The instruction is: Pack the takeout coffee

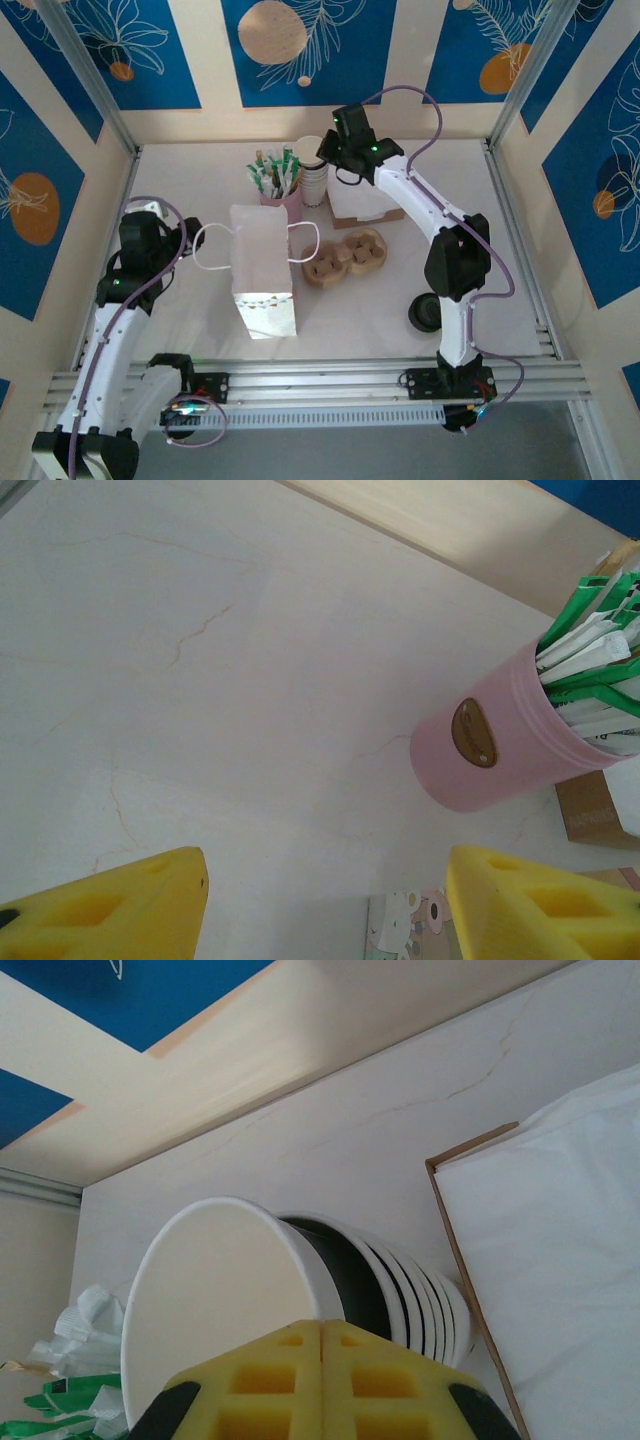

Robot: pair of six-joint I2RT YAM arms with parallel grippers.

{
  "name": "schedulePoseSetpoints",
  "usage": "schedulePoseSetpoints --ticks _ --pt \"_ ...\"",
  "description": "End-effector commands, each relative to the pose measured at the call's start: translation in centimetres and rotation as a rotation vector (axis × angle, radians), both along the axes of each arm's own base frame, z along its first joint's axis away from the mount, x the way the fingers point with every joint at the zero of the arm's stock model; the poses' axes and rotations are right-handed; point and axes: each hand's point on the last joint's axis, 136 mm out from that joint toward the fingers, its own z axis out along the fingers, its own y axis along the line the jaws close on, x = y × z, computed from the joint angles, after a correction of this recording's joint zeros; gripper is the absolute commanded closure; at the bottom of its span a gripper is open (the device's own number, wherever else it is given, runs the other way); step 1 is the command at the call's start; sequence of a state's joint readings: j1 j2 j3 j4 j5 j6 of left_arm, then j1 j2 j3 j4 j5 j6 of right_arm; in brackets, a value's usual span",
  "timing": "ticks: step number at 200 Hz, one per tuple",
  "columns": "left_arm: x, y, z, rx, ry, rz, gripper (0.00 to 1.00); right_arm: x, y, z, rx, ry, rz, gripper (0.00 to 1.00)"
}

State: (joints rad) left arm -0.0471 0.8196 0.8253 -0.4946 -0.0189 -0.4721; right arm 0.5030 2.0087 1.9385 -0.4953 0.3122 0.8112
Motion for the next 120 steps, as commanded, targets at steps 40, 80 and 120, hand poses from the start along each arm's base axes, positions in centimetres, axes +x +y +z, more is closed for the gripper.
schedulePoseSetpoints --ticks 40,80,120 --pt "0.0 0.4 0.2 -0.002 -0.019 0.023 0.35 -0.3 -0.2 4.7 0.015 -0.086 0.003 0.97" --pt "0.0 0.5 0.2 0.000 -0.018 0.027 0.34 -0.5 -0.9 6.6 0.046 -0.103 -0.016 1.00" --pt "0.0 0.6 0.1 0.001 -0.017 0.031 0.33 -0.8 -1.2 8.4 0.075 -0.130 -0.017 1.00"
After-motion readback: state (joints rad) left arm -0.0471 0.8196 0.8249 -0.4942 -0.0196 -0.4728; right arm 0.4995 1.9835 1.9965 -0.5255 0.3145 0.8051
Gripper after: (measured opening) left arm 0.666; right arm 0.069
